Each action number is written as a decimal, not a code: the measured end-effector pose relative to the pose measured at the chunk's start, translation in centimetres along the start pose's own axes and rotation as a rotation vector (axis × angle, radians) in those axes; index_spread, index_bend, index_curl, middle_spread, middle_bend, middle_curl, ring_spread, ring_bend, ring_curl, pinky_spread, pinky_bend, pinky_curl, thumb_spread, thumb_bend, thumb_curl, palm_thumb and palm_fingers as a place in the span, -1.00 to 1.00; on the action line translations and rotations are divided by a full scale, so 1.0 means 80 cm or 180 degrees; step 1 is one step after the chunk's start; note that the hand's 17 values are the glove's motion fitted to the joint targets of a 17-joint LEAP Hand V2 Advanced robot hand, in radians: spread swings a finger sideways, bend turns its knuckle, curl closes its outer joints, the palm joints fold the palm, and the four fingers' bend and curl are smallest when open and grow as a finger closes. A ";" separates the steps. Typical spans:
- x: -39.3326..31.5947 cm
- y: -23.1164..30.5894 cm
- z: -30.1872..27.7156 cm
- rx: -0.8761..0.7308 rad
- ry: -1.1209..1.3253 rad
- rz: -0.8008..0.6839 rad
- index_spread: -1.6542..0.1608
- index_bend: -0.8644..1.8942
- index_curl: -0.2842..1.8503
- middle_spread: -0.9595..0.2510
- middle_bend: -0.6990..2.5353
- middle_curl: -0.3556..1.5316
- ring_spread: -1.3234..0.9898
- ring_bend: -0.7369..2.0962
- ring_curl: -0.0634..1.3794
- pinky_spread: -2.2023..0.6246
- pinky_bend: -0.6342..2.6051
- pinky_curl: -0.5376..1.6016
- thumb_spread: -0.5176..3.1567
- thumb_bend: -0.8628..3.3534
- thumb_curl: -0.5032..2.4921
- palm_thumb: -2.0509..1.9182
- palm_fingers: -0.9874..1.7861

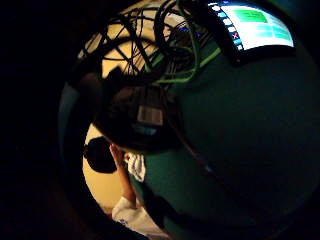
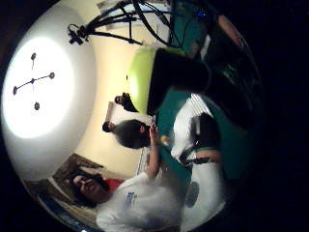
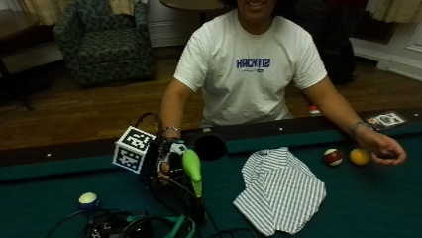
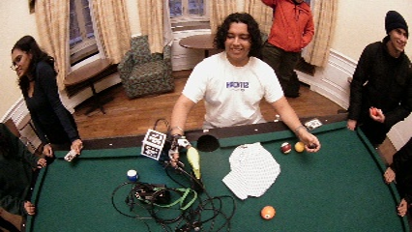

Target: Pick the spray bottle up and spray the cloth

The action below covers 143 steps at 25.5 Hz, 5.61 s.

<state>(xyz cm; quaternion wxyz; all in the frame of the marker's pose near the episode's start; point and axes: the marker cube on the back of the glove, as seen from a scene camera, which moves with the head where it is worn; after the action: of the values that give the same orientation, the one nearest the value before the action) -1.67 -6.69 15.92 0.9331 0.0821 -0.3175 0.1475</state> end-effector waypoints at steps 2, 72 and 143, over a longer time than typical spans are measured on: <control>0.001 -0.004 0.003 0.0276 -0.0056 -0.0028 0.43 -0.25 -0.47 0.25 -0.40 -0.26 -0.03 -0.12 -0.47 0.48 -0.34 -0.19 -0.29 -0.53 -0.38 0.50 0.61; -0.391 -0.004 0.107 -0.1522 0.2205 0.0089 0.54 -0.06 -0.21 0.27 -0.14 -0.02 -0.05 0.05 -0.23 0.32 -0.36 -0.13 -0.49 -0.60 -0.19 0.49 0.73; -0.401 0.065 0.313 -0.1900 -0.0710 -0.1005 0.54 -0.08 -0.16 0.27 -0.13 -0.02 -0.04 0.06 -0.24 0.33 -0.36 -0.13 -0.51 -0.60 -0.10 0.48 0.71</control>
<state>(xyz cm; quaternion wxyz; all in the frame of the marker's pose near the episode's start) -41.82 -15.11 16.12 0.8868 -0.1304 -0.4300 -0.1077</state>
